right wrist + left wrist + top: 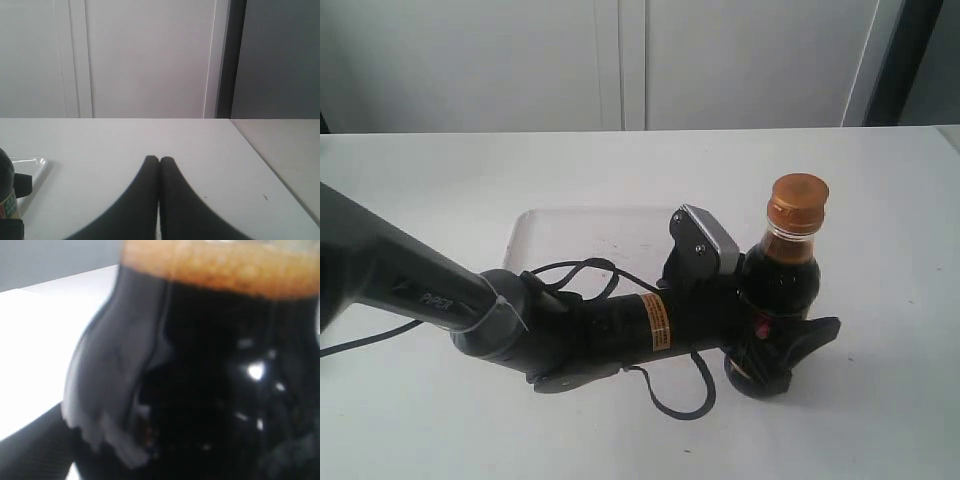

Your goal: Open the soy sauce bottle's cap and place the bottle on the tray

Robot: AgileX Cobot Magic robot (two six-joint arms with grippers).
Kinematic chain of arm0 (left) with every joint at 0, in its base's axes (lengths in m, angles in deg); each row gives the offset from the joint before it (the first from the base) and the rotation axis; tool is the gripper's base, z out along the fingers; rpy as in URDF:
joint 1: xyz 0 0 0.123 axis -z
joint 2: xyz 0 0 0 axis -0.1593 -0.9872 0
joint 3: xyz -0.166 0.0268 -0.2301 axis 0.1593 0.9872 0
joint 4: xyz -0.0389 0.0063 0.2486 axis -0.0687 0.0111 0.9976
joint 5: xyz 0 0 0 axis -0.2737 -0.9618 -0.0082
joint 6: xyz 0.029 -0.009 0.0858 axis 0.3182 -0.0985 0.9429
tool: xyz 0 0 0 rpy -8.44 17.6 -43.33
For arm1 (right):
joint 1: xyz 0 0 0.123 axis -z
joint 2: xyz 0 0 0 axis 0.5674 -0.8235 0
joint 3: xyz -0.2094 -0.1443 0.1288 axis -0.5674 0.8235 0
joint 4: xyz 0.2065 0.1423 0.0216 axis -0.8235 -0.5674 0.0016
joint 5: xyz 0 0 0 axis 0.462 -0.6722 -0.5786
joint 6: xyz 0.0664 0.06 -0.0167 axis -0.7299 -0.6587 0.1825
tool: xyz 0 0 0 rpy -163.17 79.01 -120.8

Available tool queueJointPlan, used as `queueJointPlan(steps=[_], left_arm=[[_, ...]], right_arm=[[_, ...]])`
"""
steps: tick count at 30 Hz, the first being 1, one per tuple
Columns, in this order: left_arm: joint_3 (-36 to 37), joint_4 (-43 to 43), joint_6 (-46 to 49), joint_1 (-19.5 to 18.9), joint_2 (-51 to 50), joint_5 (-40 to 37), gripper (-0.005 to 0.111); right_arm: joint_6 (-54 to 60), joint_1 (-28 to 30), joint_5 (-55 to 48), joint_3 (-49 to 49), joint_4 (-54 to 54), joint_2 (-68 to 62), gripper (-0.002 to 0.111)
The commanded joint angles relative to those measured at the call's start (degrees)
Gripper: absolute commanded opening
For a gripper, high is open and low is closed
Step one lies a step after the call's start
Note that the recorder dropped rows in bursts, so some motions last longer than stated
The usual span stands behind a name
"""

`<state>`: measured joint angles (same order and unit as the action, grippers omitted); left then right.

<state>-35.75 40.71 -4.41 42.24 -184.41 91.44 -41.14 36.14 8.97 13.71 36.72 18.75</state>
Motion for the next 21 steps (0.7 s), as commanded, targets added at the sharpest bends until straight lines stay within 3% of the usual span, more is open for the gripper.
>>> queueJointPlan(steps=[1,4,9,15,21], left_arm=[[-0.3,-0.2,0.7,0.4,0.1,0.6,0.068],[-0.3,-0.2,0.7,0.4,0.1,-0.2,0.048],[-0.3,-0.2,1.1,0.4,0.1,-0.6,0.001],[-0.3,0.0,2.5,0.4,0.1,-0.4,0.0],[-0.3,0.1,2.6,0.4,0.1,0.0,0.0]], right_arm=[[0.1,0.2,0.0,0.3,0.0,0.3,0.0],[0.1,0.2,0.0,0.3,0.0,0.3,0.0],[0.1,0.2,0.8,0.3,0.0,0.3,0.0],[-0.2,0.2,9.8,0.3,-0.9,0.3,0.0],[-7.4,0.2,16.9,0.3,-1.4,0.3,0.0]])
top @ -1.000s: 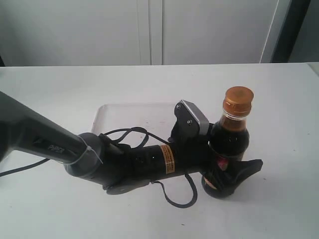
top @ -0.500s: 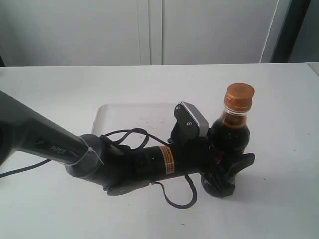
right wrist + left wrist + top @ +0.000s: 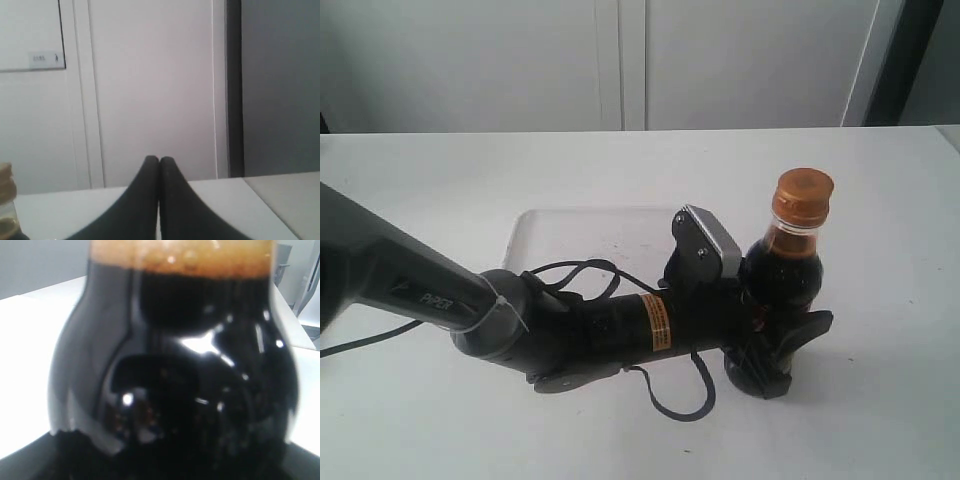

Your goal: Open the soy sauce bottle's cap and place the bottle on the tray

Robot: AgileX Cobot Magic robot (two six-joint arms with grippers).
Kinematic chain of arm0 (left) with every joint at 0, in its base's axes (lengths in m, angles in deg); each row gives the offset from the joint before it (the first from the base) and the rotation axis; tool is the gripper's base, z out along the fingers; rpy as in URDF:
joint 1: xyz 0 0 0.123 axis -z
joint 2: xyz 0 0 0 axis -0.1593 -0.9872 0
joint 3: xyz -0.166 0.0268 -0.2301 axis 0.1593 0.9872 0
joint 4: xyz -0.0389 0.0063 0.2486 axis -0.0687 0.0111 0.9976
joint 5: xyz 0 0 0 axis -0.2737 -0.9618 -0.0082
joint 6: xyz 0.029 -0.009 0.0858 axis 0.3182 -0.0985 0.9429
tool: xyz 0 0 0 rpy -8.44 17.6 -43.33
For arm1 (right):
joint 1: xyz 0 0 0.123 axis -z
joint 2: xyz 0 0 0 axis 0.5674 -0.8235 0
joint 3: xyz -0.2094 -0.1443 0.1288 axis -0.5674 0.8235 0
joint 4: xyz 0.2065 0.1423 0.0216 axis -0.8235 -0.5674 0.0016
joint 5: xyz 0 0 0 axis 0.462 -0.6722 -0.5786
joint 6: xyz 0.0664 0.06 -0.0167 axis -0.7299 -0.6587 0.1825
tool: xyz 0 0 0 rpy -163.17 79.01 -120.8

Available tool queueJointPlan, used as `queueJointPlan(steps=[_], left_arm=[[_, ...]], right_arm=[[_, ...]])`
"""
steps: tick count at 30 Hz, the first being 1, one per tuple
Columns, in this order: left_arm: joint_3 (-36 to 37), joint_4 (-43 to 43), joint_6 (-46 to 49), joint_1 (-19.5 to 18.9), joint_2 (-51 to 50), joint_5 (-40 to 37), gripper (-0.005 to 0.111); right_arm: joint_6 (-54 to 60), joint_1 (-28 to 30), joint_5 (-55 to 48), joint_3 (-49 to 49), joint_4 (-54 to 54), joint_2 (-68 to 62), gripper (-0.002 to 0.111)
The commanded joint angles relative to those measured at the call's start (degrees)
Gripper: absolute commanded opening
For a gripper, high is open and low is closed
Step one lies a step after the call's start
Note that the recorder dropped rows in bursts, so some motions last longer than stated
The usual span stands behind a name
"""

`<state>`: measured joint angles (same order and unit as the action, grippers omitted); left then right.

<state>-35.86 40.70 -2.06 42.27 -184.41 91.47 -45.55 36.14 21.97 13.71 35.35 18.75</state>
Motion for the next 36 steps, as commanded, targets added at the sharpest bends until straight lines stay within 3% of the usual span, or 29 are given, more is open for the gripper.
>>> queueJointPlan(steps=[1,6,14,18,27,36], left_arm=[[-0.2,0.2,0.2,0.3,0.1,0.0,0.0],[-0.2,0.3,0.2,0.3,0.1,0.0,0.0],[-0.2,0.3,0.2,0.3,0.1,0.0,0.0],[-0.2,0.3,0.2,0.3,0.1,0.0,0.0],[-0.2,0.3,0.1,0.3,0.1,0.0,0.0],[-0.2,0.5,-0.2,0.3,0.1,-0.3,0.0]], right_arm=[[-3.0,0.2,4.0,0.3,0.0,0.3,0.0],[-3.0,0.2,4.7,-0.8,0.0,-0.5,0.0],[-2.8,0.2,3.5,-11.7,0.4,-12.2,0.0],[-2.8,0.2,-2.5,-19.0,3.9,-20.2,0.0],[-0.7,0.2,-10.1,-25.5,4.9,-36.4,0.0],[8.4,0.2,-21.9,-31.8,4.6,-51.3,0.0]])
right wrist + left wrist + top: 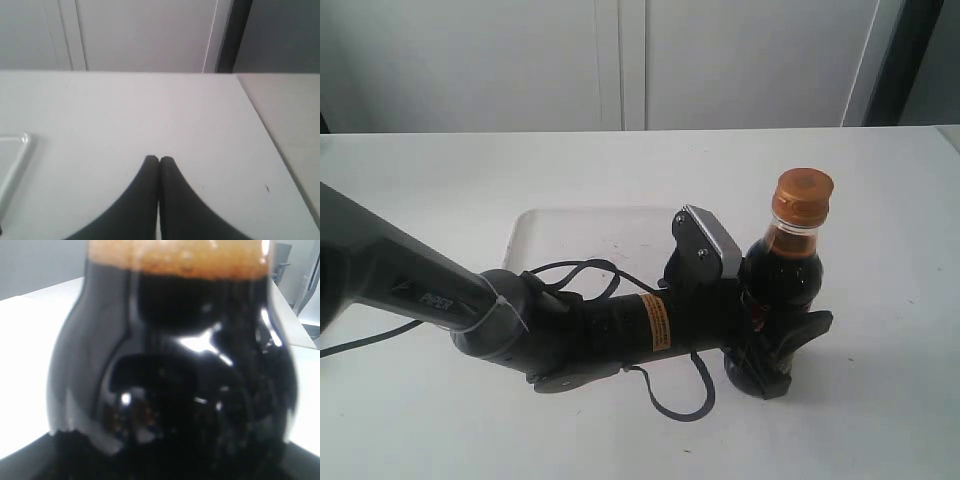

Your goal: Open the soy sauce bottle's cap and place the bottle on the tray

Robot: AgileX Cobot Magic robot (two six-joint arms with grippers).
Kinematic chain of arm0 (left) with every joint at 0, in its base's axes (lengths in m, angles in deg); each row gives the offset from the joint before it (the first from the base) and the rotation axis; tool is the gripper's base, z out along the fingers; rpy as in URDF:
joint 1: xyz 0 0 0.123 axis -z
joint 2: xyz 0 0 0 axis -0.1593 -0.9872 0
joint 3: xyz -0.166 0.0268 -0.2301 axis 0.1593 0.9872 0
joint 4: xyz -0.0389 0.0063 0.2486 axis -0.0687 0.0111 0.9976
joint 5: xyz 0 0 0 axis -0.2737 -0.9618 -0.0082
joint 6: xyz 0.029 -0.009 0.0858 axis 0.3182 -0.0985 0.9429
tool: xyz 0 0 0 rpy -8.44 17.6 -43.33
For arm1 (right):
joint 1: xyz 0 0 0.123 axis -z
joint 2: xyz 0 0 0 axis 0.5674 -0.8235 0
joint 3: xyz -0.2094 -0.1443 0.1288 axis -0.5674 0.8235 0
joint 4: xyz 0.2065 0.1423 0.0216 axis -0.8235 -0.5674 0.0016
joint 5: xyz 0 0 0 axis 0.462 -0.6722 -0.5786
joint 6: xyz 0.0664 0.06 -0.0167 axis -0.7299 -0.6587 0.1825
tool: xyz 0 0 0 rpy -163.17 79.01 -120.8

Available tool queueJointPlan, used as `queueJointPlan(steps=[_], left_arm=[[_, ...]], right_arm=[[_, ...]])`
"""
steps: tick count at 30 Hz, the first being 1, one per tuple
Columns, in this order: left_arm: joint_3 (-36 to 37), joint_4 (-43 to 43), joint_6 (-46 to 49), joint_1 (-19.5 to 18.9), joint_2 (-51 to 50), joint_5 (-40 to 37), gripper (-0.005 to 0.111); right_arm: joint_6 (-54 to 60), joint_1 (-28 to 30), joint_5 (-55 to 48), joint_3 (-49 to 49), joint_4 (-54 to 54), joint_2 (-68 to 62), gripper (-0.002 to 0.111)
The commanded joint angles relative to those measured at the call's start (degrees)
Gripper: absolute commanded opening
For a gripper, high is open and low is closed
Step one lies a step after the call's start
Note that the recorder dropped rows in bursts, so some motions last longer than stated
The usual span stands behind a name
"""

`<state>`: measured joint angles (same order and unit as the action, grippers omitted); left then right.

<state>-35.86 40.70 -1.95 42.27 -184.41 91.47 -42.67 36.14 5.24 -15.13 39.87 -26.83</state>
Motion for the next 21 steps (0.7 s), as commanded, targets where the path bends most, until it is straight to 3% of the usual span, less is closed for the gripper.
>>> queueJointPlan(steps=[1,12,21], left_arm=[[-0.2,0.7,-0.3,0.3,0.1,-0.3,0.0],[-0.2,1.3,-1.8,0.3,0.1,-0.4,0.0],[-0.2,1.3,-1.8,0.3,0.1,-0.4,0.0]], right_arm=[[7.5,0.2,-7.4,-3.9,-0.6,-7.2,0.0],[44.4,0.2,-27.3,-12.4,-37.0,-16.7,0.0],[54.6,0.2,-22.5,-13.6,-49.8,-17.0,0.0]])
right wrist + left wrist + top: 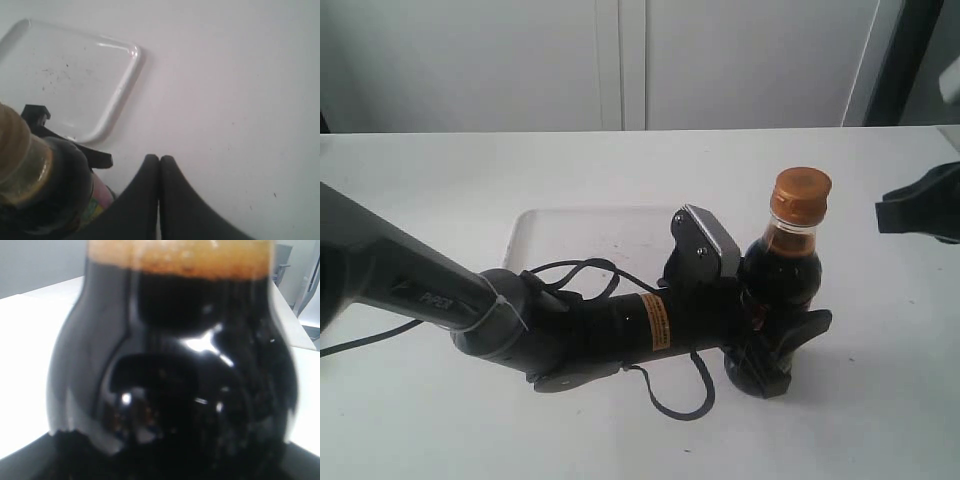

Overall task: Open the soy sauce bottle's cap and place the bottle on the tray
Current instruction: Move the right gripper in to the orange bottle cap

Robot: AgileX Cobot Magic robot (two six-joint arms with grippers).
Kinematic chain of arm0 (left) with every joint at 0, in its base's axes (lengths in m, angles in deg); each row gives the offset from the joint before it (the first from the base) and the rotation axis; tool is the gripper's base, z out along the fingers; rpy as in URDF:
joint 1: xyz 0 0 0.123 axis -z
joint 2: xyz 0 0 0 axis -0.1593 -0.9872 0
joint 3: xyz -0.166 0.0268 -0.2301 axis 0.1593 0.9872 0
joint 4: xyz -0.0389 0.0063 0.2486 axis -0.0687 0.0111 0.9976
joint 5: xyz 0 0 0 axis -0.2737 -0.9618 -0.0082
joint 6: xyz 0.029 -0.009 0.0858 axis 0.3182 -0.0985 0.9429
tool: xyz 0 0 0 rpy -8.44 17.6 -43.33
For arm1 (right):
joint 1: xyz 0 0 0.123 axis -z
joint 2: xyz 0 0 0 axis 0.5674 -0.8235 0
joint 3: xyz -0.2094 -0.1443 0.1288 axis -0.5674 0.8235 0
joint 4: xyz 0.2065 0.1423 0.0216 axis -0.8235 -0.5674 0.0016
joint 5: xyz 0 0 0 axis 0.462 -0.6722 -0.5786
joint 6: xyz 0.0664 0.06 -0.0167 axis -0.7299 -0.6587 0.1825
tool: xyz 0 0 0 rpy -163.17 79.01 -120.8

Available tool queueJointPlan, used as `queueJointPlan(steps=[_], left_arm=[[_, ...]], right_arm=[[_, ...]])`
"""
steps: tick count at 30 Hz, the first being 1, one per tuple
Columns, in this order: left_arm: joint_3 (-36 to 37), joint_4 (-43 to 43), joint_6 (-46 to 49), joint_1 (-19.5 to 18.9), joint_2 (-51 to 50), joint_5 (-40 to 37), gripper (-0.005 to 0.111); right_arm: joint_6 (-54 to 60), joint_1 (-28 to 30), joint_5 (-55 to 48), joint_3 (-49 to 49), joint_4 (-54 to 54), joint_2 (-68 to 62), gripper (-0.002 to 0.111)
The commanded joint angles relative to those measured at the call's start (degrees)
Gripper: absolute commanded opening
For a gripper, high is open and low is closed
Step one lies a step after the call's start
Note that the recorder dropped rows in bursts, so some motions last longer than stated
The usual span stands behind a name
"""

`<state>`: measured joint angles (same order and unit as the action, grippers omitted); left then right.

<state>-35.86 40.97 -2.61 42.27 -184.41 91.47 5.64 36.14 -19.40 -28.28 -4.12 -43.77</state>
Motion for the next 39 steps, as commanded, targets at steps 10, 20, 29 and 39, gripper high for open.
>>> queueJointPlan(steps=[10,20,29,39], left_arm=[[-0.2,1.0,-1.2,0.3,0.1,-0.5,0.0],[-0.2,1.0,-1.2,0.3,0.1,-0.4,0.0],[-0.2,1.0,-1.2,0.3,0.1,-0.4,0.0],[-0.2,1.0,-0.9,0.3,0.1,-0.4,0.0]], right_arm=[[28.6,0.2,9.7,4.5,-31.7,0.0,0.0],[54.2,0.2,1.5,9.6,-58.2,0.0,0.0],[52.3,-0.1,-2.6,9.7,-58.2,-1.1,0.0],[52.9,-3.9,0.7,9.7,-60.1,-3.7,0.0]])
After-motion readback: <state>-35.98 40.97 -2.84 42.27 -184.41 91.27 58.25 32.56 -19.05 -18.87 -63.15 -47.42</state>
